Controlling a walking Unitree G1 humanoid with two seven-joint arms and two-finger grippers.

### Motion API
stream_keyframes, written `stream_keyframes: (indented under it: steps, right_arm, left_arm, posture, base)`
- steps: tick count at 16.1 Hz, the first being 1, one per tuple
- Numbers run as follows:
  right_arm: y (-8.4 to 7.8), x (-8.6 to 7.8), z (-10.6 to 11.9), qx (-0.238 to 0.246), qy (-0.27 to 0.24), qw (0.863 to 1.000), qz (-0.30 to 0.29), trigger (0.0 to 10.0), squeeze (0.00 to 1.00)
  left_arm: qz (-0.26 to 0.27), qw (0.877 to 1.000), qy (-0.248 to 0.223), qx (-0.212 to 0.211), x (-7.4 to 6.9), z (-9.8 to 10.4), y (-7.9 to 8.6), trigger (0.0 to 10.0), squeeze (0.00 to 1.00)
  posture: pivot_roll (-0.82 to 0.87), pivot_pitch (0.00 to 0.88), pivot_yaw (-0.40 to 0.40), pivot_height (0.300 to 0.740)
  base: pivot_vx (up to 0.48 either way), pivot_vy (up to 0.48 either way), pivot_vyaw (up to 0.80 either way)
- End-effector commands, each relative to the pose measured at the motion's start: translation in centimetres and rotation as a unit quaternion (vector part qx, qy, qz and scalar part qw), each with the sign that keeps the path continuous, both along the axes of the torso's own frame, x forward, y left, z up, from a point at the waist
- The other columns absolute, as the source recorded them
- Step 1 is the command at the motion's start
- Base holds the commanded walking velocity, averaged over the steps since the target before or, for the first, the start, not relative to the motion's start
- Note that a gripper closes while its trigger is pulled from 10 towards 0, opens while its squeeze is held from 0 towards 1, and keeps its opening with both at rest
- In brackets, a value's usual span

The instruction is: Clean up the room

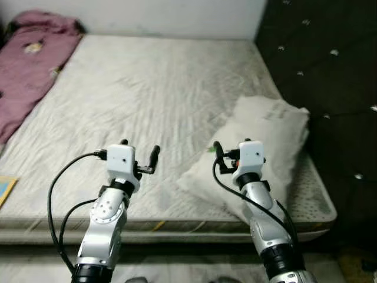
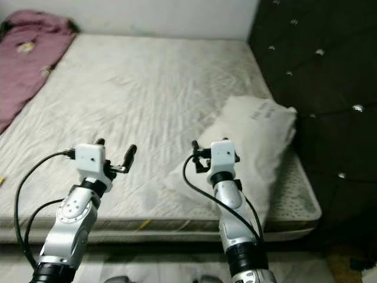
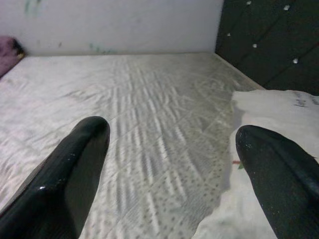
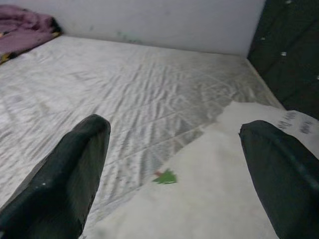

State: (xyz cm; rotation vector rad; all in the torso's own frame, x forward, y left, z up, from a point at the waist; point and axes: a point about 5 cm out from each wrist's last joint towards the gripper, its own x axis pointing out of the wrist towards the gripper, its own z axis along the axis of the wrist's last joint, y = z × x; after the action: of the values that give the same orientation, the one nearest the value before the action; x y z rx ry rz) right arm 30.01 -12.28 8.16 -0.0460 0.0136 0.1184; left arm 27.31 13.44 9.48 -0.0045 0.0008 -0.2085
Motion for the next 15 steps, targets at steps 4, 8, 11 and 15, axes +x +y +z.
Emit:
stream_keyframes:
  steps: [4, 8, 11, 15]
  right_arm:
    - [-0.91, 0.26, 0.19, -0.003, -0.002, 1.0, -0.016, 10.0, 0.0]
    - [-0.82, 0.4, 0.2, -0.003, -0.002, 1.0, -0.016, 10.0, 0.0]
    - [-0.77, 0.5, 0.22, -0.006, -0.004, 1.0, -0.015, 10.0, 0.0]
    - [-0.72, 0.47, 0.29, -0.008, -0.006, 1.0, -0.013, 10.0, 0.0]
  left_arm:
    - [-0.017, 1.0, -0.002, -0.013, 0.08, 0.1, -0.9, 10.0, 0.0]
    - [-0.017, 1.0, -0.003, -0.002, 0.22, 0.09, -0.93, 10.0, 0.0]
    - [-0.014, 1.0, -0.007, 0.001, 0.32, 0.14, -0.88, 10.0, 0.0]
    - [-0.014, 1.0, -0.008, 0.01, 0.34, 0.16, -0.97, 10.0, 0.0]
  posture:
    - [0.02, 0.044, -0.024, 0.74]
    - [0.02, 0.04, -0.021, 0.74]
    - [0.02, 0.036, -0.019, 0.74]
    - [0.02, 0.038, -0.021, 0.74]
  base:
    - [0.248, 0.0, 0.0]
    - [0.0, 0.0, 0.0]
    - [0.0, 0.0, 0.0]
    - [0.0, 0.0, 0.54]
